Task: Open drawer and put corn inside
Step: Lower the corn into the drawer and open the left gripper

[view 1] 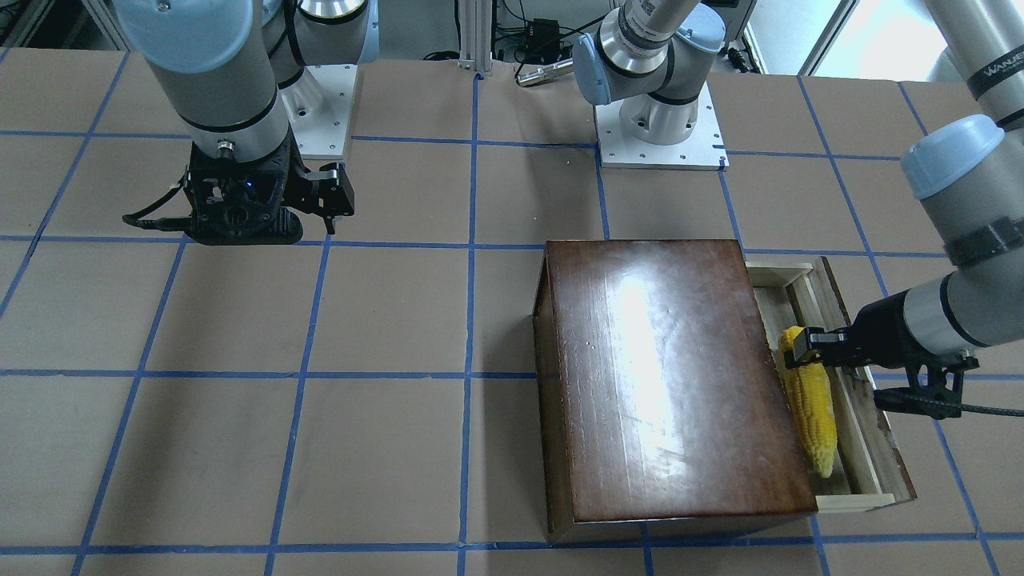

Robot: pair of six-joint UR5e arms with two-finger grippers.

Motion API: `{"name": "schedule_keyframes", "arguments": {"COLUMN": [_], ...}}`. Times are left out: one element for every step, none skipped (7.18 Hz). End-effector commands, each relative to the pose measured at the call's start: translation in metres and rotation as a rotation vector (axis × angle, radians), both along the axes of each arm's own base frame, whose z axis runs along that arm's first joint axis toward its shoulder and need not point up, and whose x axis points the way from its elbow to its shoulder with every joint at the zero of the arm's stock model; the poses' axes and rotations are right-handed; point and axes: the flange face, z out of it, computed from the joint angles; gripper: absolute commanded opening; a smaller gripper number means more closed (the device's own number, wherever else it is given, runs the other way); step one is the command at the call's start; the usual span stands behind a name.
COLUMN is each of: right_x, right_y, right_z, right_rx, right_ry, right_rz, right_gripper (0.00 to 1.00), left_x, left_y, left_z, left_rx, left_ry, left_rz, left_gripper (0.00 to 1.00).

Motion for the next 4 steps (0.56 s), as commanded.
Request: {"name": "schedule_keyframes", "arguments": {"right_x": [0.0, 0.0, 0.0, 0.0], "right_y": [0.0, 0.0, 0.0, 0.0], "right_z": [0.0, 0.0, 0.0, 0.0], "right_rx": [0.0, 0.0, 0.0, 0.0], "right_ry": [0.0, 0.0, 0.0, 0.0], "right_rz": [0.0, 0.0, 0.0, 0.0], "right_gripper": [1.0, 1.0, 1.0, 1.0], "left_x": [0.0, 0.004, 0.002, -0.001], "left_y": [-0.001, -0.001, 0.001, 0.001], "left_z": [0.002, 0.009, 0.015, 0.022], "left_rx": [-0.004, -0.014, -0.02, -0.029], "left_ry": [0.003, -0.007, -0.013, -0.019], "left_rz": [0.004, 0.009, 0.009, 0.012], "left_gripper": [0.97, 1.0, 1.0, 1.0]}}
